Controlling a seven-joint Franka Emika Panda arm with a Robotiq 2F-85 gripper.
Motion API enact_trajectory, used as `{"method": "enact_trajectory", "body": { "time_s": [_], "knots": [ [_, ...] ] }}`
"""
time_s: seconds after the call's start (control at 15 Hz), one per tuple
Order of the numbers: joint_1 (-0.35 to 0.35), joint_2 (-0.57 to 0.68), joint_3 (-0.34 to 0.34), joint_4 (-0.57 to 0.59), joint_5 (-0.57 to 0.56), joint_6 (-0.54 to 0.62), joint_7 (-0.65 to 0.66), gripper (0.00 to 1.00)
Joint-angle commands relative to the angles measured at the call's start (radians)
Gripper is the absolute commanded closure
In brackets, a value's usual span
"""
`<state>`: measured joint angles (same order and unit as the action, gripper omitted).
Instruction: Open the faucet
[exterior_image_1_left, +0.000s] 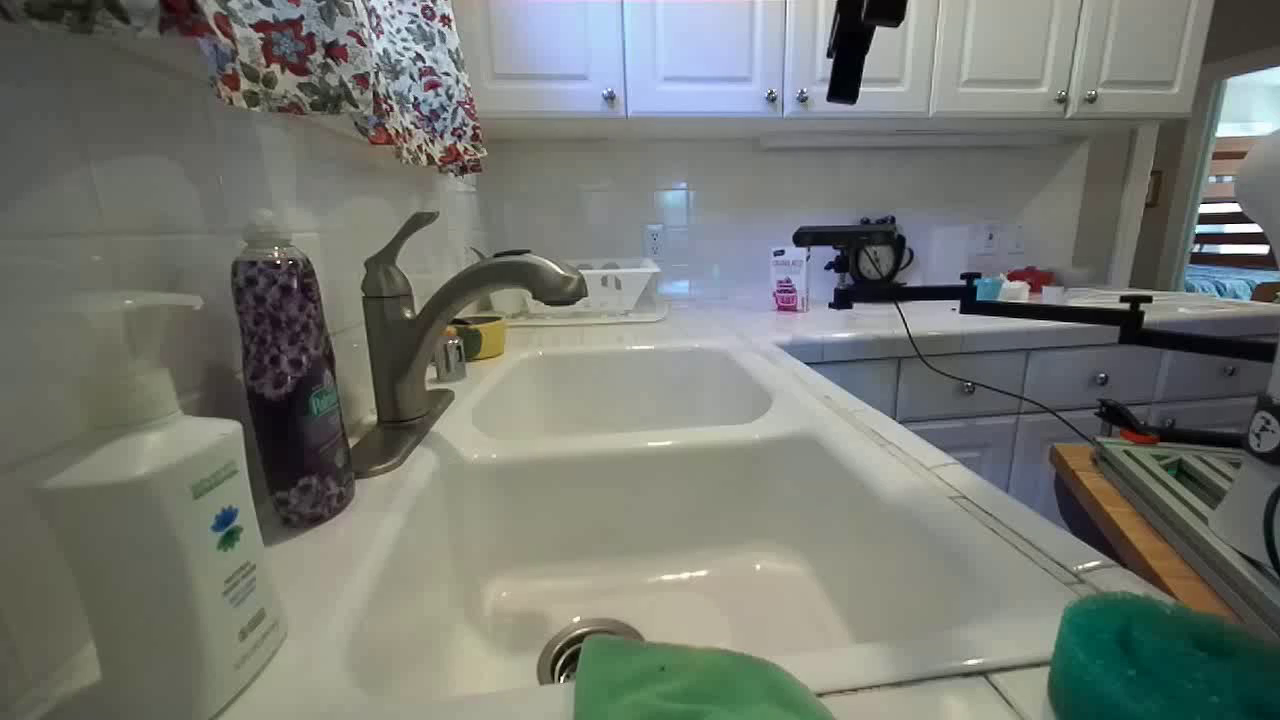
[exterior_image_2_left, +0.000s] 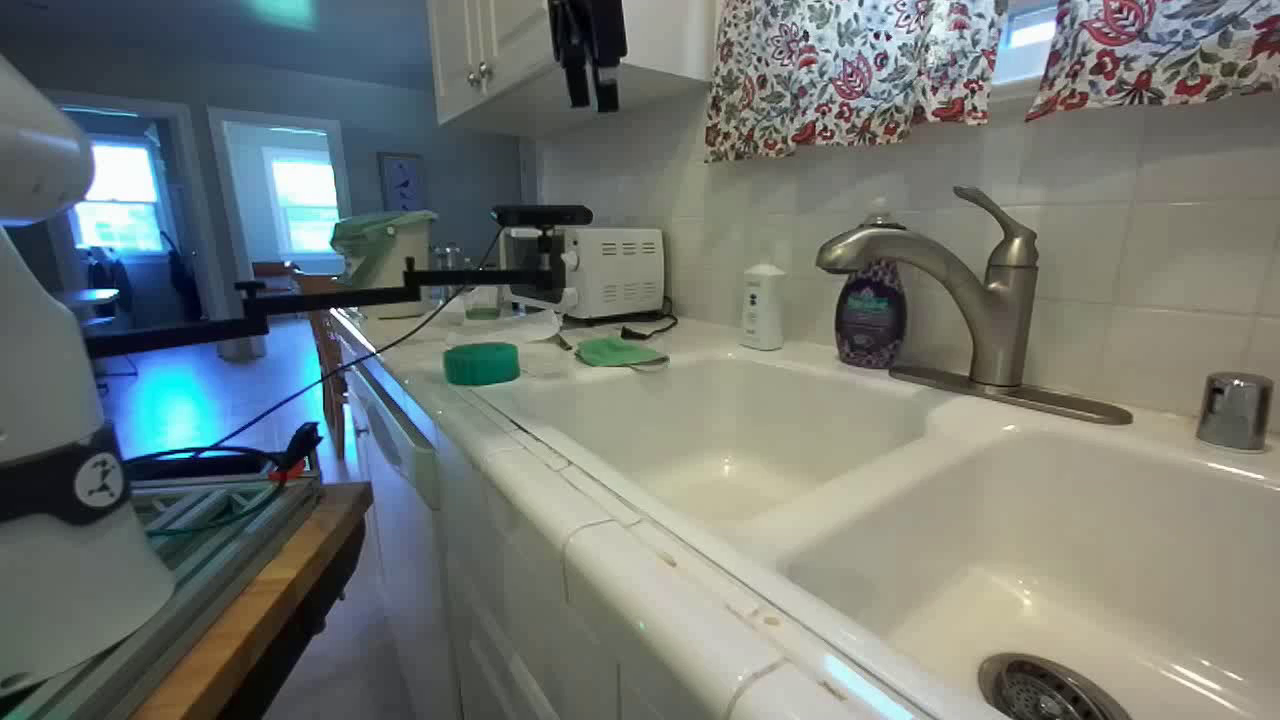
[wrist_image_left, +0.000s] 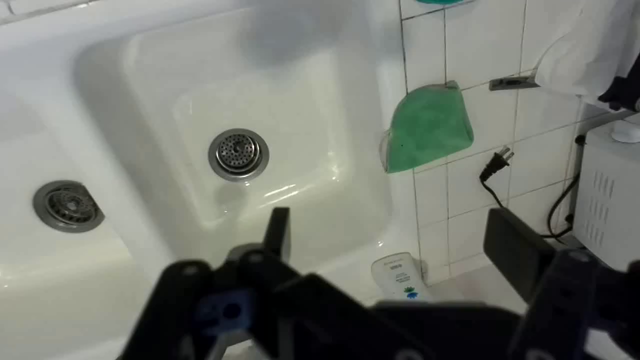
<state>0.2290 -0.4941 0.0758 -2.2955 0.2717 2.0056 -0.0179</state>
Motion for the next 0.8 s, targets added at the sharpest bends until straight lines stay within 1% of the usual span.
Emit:
{"method": "enact_trajectory", "body": {
  "time_s": [0.0, 0.67, 0.73],
  "knots": [
    [-0.017, 0.0, 0.014, 0.002, 0.008, -0.004, -0.006, 0.0],
    [-0.017, 0.0, 0.014, 0.002, 0.008, -0.004, -0.006, 0.0],
    [-0.022, 0.018, 0.013, 0.008, 0.006, 0.004, -0.001, 0.0]
  ]
}}
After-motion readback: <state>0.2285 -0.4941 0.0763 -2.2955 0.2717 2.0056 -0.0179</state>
